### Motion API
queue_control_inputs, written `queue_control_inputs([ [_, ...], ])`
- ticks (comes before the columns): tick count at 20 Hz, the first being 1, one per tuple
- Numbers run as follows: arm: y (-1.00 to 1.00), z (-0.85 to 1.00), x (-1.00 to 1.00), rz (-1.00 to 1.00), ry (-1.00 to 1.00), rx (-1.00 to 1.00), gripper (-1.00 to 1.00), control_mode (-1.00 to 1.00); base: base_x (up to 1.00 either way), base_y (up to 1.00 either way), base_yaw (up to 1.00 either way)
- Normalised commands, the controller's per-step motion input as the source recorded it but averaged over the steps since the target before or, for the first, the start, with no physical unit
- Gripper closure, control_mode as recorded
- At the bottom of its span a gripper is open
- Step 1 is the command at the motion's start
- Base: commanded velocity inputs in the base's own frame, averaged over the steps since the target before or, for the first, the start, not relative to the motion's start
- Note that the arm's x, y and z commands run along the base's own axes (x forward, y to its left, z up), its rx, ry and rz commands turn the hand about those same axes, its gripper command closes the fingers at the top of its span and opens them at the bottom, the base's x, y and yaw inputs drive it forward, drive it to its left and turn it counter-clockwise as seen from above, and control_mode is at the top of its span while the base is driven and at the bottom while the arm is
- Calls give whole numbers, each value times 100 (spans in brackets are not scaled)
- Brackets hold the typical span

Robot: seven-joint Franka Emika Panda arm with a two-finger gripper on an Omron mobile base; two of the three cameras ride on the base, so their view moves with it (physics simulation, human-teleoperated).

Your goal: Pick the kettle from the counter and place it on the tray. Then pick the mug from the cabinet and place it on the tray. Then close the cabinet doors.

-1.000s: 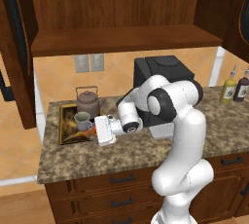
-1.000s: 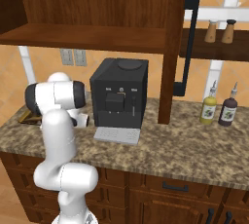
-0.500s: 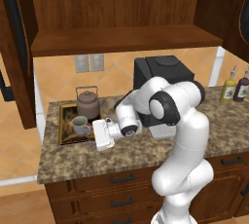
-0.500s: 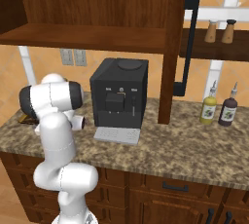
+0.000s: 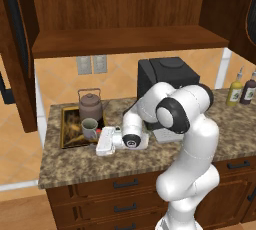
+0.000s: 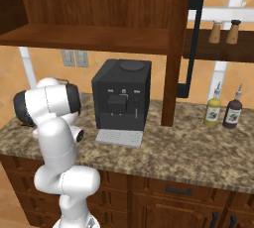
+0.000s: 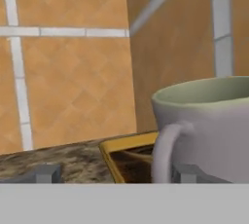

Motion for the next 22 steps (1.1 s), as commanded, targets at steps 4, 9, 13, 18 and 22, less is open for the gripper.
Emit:
queue_control_inputs([
  [4,-4,-9,4,-34,3,0,-100,-100,0,0,0],
  [9,-9,0,1,-36,0,0,-100,-100,0,0,0],
  [13,-2,10,0,-29,0,0,-100,-100,0,0,0],
  [18,0,32,-19,-25,-2,0,-100,-100,0,0,0],
  [22,0,48,-49,-19,-5,0,-100,-100,0,0,0],
])
